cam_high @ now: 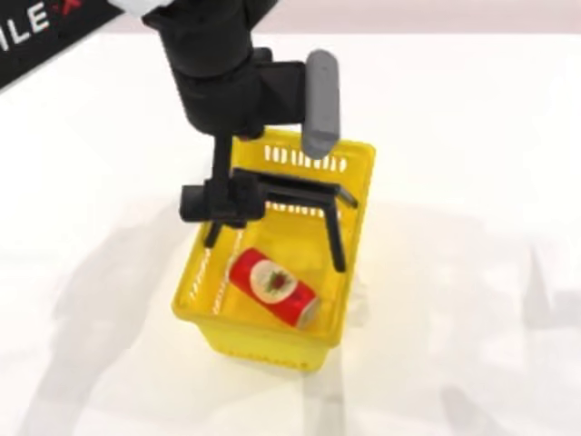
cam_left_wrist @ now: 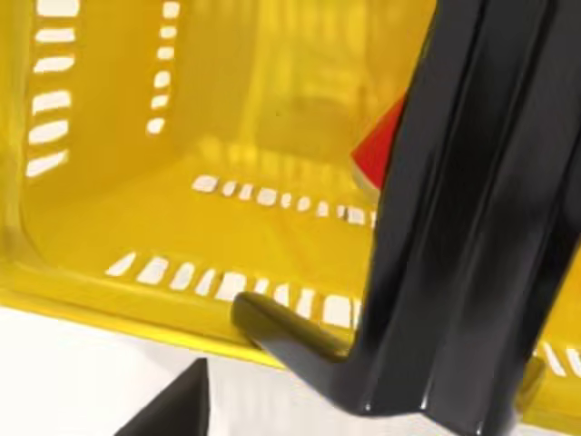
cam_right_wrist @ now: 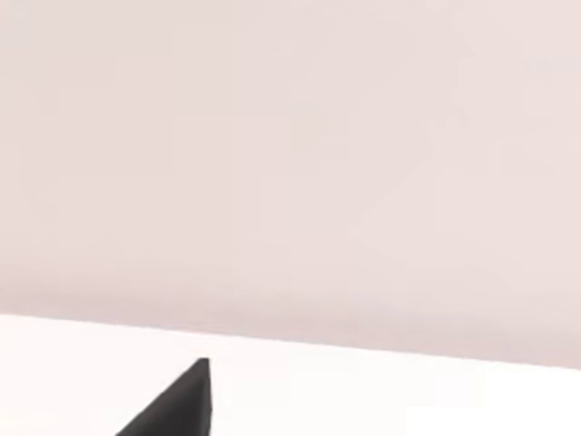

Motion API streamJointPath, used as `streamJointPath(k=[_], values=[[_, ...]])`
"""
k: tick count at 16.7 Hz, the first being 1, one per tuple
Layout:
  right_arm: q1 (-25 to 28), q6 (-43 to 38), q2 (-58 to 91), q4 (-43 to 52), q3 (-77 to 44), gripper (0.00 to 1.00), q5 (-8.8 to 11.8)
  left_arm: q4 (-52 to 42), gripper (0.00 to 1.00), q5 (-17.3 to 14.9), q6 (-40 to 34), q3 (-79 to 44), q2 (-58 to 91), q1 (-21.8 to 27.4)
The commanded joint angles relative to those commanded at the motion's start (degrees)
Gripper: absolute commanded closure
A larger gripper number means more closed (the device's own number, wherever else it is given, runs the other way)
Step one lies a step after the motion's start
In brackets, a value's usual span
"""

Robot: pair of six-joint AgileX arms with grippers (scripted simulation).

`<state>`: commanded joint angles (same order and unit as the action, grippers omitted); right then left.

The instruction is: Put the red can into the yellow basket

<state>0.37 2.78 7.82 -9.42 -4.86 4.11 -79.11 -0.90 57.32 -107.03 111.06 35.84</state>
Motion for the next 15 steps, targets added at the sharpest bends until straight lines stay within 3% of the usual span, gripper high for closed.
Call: streamJointPath(k=[5, 15], values=[[0.2, -2.6, -7.5, 8.9, 4.6, 0.00, -3.9, -6.1, 0.00, 0.7, 5.7, -11.5, 11.8, 2.7], [0.2, -2.8, -7.8, 9.4, 4.9, 0.00, -4.1, -3.7, 0.00, 0.8, 6.1, -9.0, 12.1, 2.8]])
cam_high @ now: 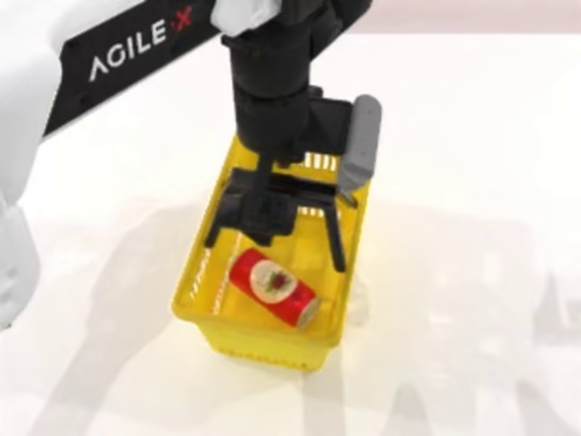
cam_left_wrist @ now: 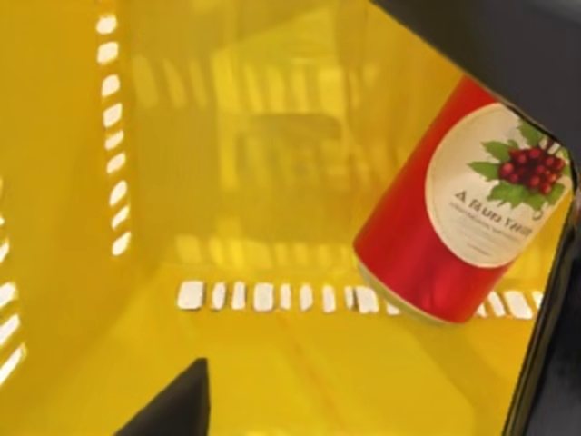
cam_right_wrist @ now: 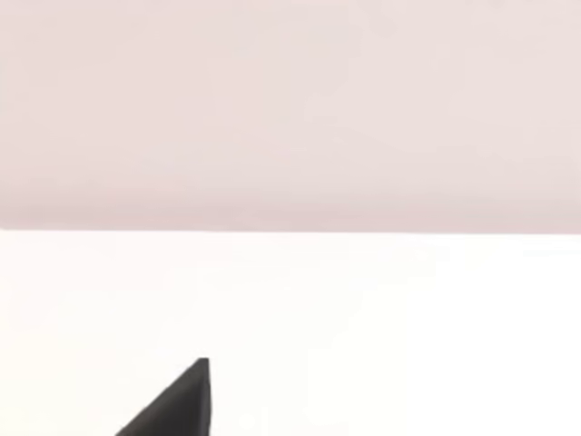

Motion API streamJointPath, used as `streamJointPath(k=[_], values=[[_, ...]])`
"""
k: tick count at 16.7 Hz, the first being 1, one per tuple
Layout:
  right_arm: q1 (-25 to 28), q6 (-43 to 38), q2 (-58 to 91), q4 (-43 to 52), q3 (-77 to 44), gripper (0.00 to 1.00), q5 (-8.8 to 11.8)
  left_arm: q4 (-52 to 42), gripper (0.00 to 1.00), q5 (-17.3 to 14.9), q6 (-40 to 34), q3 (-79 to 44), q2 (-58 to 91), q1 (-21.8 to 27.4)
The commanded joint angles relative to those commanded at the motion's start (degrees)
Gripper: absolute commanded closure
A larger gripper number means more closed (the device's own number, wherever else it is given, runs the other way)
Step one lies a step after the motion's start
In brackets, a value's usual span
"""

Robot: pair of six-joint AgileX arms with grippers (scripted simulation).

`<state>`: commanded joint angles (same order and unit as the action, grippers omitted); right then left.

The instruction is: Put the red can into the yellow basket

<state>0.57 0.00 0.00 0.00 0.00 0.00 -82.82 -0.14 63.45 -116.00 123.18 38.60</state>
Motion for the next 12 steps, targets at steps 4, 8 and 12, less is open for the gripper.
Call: streamJointPath(k=[4, 8, 12], values=[[0.0, 0.0, 0.0, 0.0, 0.0, 0.00, 0.0, 2.2, 0.00, 0.0, 0.0, 2.4, -0.3, 0.0], [0.0, 0.0, 0.0, 0.0, 0.0, 0.00, 0.0, 2.2, 0.15, 0.0, 0.0, 2.4, -0.3, 0.0], [0.0, 0.0, 0.0, 0.0, 0.0, 0.00, 0.0, 2.2, 0.45, 0.0, 0.0, 2.4, -0.3, 0.0]])
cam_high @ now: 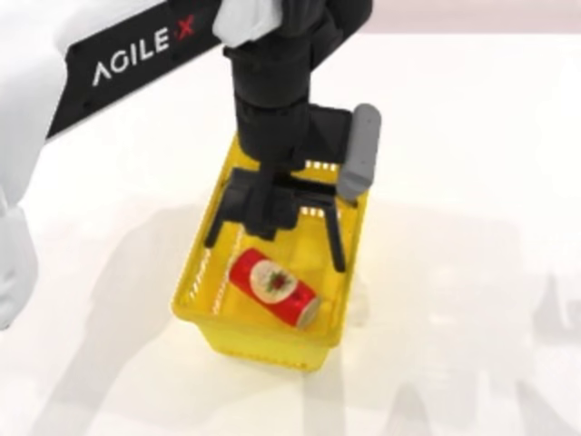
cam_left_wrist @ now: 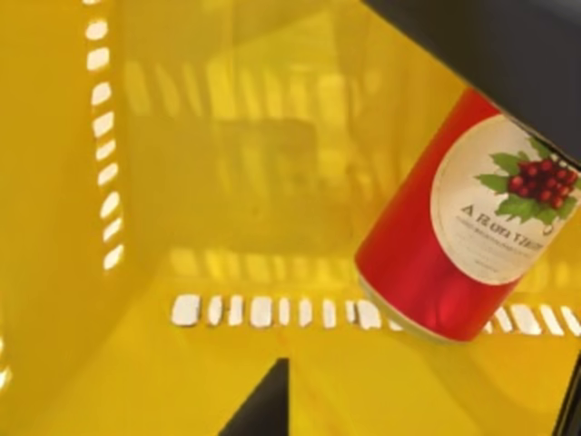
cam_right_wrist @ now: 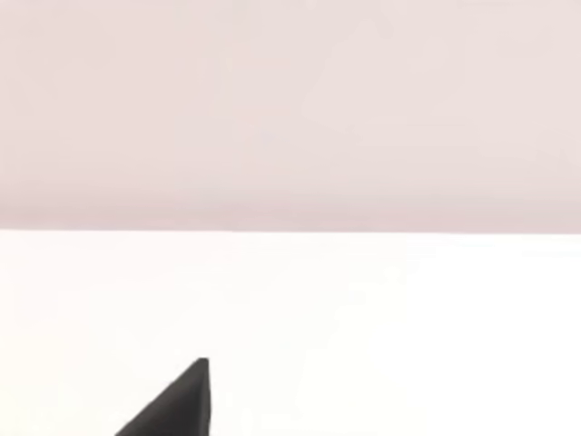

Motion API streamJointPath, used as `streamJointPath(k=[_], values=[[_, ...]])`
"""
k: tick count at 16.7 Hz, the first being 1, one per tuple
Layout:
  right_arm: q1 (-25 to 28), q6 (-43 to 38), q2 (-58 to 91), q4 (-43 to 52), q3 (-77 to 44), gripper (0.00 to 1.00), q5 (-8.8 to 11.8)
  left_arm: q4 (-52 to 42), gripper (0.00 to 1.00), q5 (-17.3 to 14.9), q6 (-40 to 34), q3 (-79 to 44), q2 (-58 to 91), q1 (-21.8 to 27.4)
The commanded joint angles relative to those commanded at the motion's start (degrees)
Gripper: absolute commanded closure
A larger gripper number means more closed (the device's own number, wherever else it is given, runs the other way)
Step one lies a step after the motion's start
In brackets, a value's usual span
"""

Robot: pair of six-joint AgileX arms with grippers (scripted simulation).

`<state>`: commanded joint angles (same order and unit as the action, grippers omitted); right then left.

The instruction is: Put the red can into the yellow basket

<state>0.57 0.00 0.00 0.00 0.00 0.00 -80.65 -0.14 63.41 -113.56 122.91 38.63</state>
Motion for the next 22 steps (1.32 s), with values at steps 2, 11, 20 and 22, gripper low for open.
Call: streamJointPath(k=[2, 11, 20, 22], values=[[0.0, 0.0, 0.0, 0.0, 0.0, 0.00, 0.0, 0.0, 0.60, 0.0, 0.0, 0.0, 0.0, 0.0], [0.0, 0.0, 0.0, 0.0, 0.0, 0.00, 0.0, 0.0, 1.00, 0.0, 0.0, 0.0, 0.0, 0.0], [0.0, 0.0, 0.0, 0.0, 0.0, 0.00, 0.0, 0.0, 1.00, 0.0, 0.0, 0.0, 0.0, 0.0], [0.0, 0.0, 0.0, 0.0, 0.0, 0.00, 0.0, 0.0, 1.00, 0.0, 0.0, 0.0, 0.0, 0.0]])
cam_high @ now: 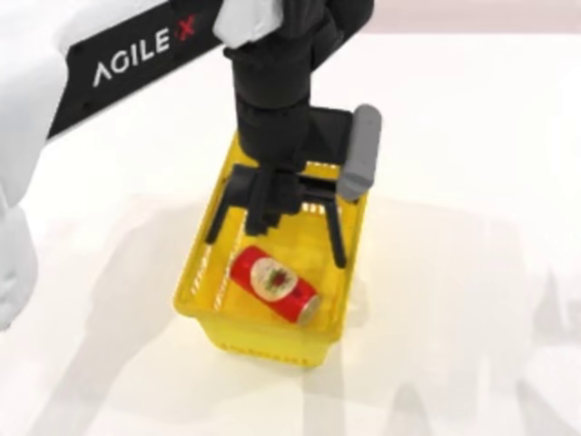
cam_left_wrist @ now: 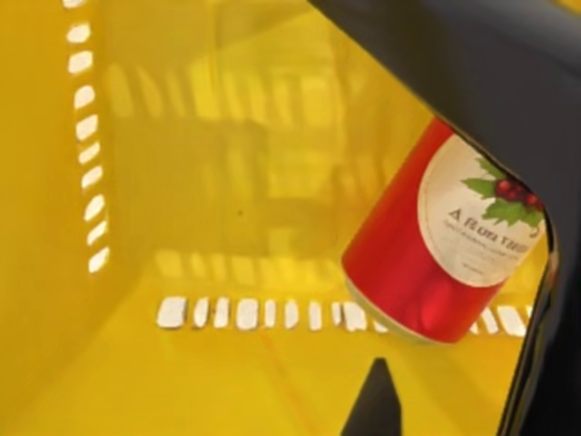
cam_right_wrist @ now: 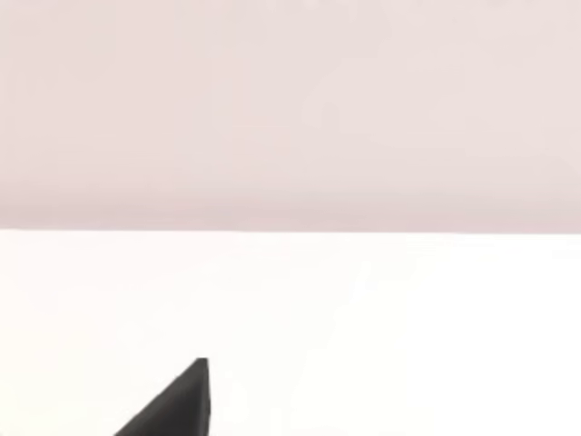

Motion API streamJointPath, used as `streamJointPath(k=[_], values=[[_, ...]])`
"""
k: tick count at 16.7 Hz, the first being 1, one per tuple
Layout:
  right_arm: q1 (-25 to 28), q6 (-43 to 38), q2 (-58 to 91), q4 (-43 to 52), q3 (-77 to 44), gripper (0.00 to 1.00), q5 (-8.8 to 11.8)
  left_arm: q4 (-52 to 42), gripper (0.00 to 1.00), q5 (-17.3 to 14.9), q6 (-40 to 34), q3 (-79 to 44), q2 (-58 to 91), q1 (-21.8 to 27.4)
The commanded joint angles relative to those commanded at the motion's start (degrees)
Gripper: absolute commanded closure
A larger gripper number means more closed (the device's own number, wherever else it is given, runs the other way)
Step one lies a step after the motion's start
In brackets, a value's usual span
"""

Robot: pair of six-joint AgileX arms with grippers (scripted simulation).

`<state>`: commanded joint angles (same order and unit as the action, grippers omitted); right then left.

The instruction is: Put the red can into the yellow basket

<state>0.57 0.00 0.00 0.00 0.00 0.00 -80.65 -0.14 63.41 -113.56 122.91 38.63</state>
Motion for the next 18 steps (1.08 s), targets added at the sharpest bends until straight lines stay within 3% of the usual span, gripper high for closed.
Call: streamJointPath(k=[18], values=[[0.0, 0.0, 0.0, 0.0, 0.0, 0.00, 0.0, -1.0, 1.00, 0.0, 0.4, -1.0, 0.1, -0.3]])
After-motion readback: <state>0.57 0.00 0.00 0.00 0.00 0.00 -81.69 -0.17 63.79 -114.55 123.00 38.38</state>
